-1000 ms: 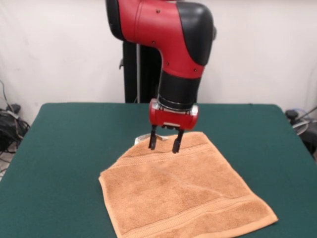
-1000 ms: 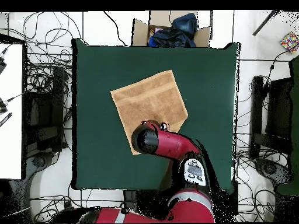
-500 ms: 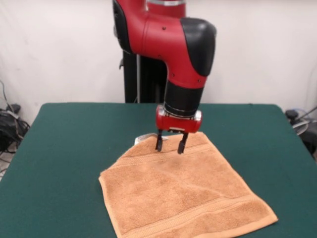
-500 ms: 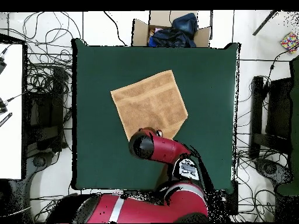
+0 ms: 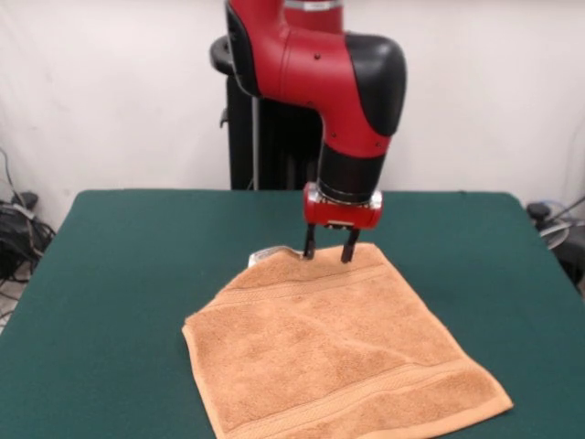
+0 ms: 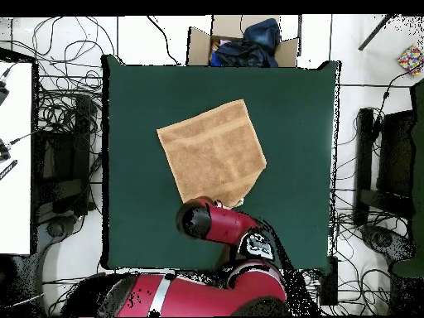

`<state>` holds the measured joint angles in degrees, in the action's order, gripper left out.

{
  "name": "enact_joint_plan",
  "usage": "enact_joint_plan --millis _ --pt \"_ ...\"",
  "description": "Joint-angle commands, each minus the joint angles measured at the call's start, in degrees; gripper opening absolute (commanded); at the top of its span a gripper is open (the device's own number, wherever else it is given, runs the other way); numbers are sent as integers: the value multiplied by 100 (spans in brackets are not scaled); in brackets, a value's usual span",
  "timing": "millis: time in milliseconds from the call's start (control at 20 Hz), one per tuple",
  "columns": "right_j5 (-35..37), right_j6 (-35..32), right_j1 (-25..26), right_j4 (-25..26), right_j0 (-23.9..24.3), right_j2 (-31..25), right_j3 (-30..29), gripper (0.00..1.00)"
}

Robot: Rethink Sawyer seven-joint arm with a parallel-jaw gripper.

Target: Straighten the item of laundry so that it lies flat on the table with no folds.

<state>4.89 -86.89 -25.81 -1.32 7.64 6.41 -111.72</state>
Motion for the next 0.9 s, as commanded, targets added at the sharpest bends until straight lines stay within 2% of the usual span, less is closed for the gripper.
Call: enact_joint_plan --millis 50,150,350,700,800,850,900 --pt "149 -1225 107 -238 -152 -682 -122 100" --pt "-51 -1213 345 -244 -134 -727 55 100" --pt "-542 -1146 1045 -176 177 -1159 422 100" --pt "-1308 -1580 1279 -287 200 -1268 403 100" --pt "-1448 -1513 1322 -166 261 -1341 447 100" --pt "-1442 -1475 1334 -138 294 -1375 455 0" --pt "-1474 -1516 1330 -170 246 -1336 450 0"
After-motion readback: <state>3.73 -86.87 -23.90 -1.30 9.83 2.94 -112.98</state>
